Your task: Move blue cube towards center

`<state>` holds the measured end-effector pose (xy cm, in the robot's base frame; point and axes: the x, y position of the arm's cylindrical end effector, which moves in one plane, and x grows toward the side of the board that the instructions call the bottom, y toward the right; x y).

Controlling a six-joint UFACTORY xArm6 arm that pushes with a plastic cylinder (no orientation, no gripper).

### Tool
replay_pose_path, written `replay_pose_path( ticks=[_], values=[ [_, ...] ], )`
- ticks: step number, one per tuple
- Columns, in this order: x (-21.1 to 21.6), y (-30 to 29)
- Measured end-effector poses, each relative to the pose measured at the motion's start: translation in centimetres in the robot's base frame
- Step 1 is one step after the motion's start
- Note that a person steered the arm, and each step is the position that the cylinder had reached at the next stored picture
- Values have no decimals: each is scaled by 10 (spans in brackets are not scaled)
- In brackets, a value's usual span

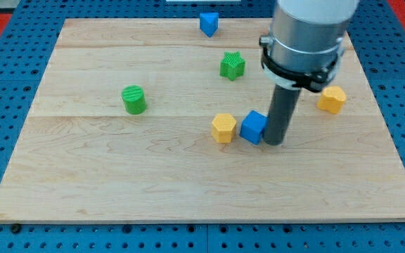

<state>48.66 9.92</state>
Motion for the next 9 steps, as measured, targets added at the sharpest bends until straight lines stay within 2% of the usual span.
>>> replay_pose_path(
  ticks=[2,6,8,9],
  values=[
    [-34,-20],
    [-45,-106],
    [-78,-176],
    [-108,-181]
  ],
)
